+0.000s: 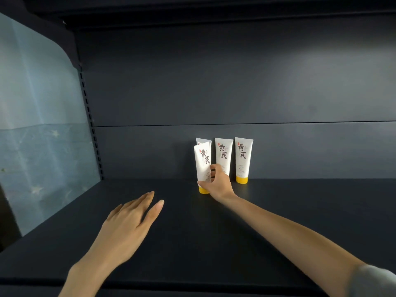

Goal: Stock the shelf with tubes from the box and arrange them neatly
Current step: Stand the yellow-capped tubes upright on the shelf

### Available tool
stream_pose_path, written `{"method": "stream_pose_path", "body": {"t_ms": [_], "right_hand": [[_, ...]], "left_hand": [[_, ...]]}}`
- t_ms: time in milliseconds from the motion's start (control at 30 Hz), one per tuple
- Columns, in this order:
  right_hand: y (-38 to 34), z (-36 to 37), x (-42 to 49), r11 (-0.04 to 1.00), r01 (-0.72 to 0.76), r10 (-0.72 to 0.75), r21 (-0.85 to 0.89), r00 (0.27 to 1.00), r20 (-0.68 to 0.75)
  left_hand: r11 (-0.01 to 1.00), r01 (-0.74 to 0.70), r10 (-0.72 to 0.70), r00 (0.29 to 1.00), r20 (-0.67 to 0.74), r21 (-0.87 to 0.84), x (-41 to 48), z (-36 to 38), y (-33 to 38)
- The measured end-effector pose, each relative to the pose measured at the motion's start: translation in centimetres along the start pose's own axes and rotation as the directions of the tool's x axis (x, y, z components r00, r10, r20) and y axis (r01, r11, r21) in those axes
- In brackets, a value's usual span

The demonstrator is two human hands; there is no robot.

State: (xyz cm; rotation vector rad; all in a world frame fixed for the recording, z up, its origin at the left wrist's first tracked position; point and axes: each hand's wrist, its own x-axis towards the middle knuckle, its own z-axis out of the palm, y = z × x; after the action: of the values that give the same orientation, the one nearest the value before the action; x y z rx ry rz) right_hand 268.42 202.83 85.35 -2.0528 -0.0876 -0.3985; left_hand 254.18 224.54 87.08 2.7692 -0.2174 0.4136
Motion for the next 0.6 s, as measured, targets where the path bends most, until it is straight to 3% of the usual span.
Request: {"method": "stream_pose_path", "body": {"t_ms": [500, 600], "right_hand": [[-0.1, 0.8, 0.1, 0.998, -0.064, 0.064, -0.015, 0.998, -0.009], [-1.0, 0.0, -0.5, 0.994, -0.048, 0.049, -0.098, 0.999, 0.01]], "left_hand": [[1.0, 0.003, -0.004, 0.999, 0.046, 0.015, -1.0, -0.2, -0.1], [0.998, -0.007, 0.004, 0.999, 0.042, 0.055, -1.1, -0.4, -0.4]]}}
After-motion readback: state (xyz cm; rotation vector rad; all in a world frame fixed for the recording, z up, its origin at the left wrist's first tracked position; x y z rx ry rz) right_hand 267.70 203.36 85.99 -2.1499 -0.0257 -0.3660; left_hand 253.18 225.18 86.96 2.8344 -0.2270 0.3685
